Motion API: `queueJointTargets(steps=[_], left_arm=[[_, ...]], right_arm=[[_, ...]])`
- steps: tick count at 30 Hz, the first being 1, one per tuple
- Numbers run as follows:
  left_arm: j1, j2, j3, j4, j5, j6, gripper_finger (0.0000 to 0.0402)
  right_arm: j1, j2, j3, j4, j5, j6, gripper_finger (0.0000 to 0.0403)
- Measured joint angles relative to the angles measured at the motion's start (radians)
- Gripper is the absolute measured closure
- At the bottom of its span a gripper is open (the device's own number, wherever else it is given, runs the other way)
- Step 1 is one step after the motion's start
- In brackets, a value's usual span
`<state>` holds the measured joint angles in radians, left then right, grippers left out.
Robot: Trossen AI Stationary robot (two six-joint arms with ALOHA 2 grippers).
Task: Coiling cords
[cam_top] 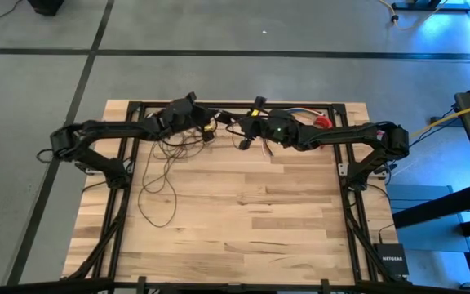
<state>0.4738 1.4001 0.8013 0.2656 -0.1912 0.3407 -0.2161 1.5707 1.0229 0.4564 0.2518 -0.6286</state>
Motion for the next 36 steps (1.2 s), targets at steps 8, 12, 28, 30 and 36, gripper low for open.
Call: queueJointTargets(steps=[8,12,28,30,36], left_arm=[[0.010,-0.083,0.000,-0.053,0.003,0.011,0.0397],[0.009,-0.170,0.000,-0.112,0.010,-0.002,0.0397],[-0.078,-0.235,0.000,-0.067,0.169,-0.209,0.0390],[-0.092,-0.230,0.001,-0.033,0.173,-0.244,0.0390],[-0.141,-0.163,0.001,0.065,0.189,-0.257,0.0389]], right_arm=[[0.000,0.000,0.011,-0.048,-0.013,0.018,0.0400],[-0.010,0.003,0.012,-0.082,0.079,-0.002,0.0400],[-0.052,0.089,0.013,0.011,0.119,-0.013,0.0400],[-0.056,0.107,0.013,0.049,0.123,-0.010,0.0400],[-0.053,0.168,0.072,0.063,0.122,0.000,0.0400]])
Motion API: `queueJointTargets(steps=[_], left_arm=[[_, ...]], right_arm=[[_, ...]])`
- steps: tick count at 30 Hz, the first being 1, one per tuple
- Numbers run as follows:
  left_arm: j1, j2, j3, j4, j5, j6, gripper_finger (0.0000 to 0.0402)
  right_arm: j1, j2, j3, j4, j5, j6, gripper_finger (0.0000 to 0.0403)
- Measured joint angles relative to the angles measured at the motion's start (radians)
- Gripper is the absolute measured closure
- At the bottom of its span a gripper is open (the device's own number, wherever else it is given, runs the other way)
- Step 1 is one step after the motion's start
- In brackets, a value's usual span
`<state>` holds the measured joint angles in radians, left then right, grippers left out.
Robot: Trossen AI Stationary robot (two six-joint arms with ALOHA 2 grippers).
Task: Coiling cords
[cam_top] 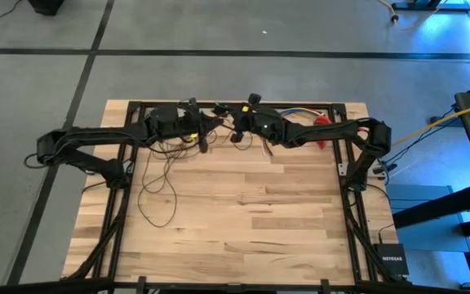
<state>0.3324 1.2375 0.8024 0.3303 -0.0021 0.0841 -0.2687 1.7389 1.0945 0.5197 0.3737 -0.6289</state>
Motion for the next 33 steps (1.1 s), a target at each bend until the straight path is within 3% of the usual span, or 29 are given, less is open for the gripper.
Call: queueJointTargets(steps=[7,14,18,26,33], left_arm=[[-0.008,-0.008,0.000,-0.205,-0.020,0.109,0.0389],[0.012,0.001,-0.019,-0.404,-0.066,0.093,0.0383],[0.030,0.001,-0.108,-0.305,-0.067,0.056,0.0352],[0.015,0.021,-0.277,-0.036,-0.032,-0.006,0.0250],[-0.040,0.171,-0.305,0.104,-0.023,0.006,0.0222]], right_arm=[[-0.001,0.008,0.010,-0.045,0.081,0.001,0.0400],[0.000,0.005,0.011,-0.049,0.067,0.000,0.0400],[0.000,0.005,0.011,-0.051,0.062,0.017,0.0400],[0.000,0.005,0.011,-0.042,0.060,0.018,0.0400],[0.000,0.004,0.011,-0.011,-0.031,0.023,0.0400]])
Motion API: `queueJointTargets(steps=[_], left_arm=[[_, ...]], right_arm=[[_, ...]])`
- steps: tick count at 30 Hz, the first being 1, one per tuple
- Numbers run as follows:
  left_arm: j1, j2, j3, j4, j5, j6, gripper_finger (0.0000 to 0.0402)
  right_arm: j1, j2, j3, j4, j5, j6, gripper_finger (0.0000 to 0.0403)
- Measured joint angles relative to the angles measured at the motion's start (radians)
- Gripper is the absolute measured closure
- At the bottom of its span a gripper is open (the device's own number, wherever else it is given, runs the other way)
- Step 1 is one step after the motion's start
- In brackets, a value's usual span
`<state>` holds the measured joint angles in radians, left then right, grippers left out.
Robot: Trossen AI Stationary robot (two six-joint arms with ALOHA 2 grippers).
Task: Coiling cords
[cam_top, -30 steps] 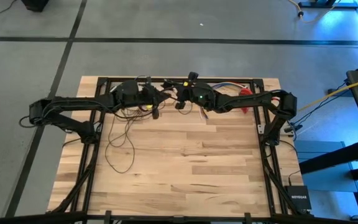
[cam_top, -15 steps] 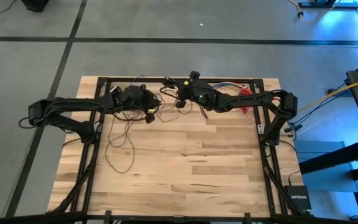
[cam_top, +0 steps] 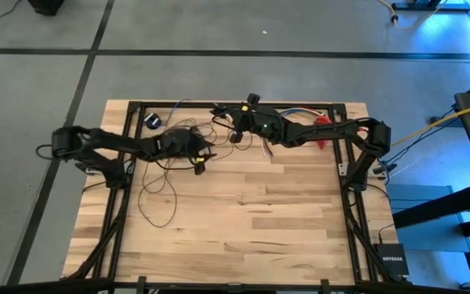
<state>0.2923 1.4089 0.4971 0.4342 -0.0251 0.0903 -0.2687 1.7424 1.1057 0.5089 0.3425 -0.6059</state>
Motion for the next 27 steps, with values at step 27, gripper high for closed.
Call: queueJointTargets(steps=[27], left_arm=[[-0.030,0.338,0.094,0.157,-0.001,0.087,0.0338]], right_arm=[[-0.008,0.001,0.000,-0.010,0.004,0.025,0.0400]])
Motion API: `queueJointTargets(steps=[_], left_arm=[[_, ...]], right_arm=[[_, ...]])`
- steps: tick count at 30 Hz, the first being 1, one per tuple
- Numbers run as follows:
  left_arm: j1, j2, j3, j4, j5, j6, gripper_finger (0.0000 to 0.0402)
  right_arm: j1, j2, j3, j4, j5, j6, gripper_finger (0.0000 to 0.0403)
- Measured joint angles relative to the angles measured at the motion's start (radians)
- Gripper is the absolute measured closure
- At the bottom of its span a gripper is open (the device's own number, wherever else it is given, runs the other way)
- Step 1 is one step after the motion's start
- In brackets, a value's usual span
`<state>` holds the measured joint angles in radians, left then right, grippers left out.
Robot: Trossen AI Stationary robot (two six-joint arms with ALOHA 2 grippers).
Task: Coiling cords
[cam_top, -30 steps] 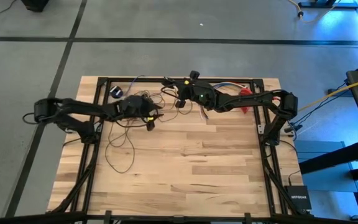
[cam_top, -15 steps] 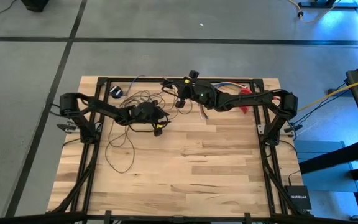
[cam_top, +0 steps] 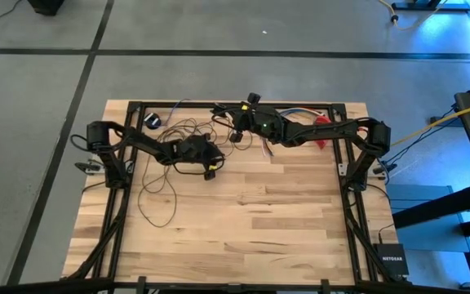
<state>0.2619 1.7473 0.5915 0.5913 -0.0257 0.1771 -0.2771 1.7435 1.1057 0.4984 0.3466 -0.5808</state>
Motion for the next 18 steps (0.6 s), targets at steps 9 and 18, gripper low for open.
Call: queueJointTargets(steps=[9,18], left_arm=[[0.000,0.014,0.000,0.008,0.000,-0.004,0.0381],[0.000,0.014,0.000,0.023,0.000,0.018,0.0303]], right_arm=[[0.000,0.000,0.000,0.000,0.000,0.000,0.0400],[0.000,0.000,0.000,0.001,0.000,-0.001,0.0400]])
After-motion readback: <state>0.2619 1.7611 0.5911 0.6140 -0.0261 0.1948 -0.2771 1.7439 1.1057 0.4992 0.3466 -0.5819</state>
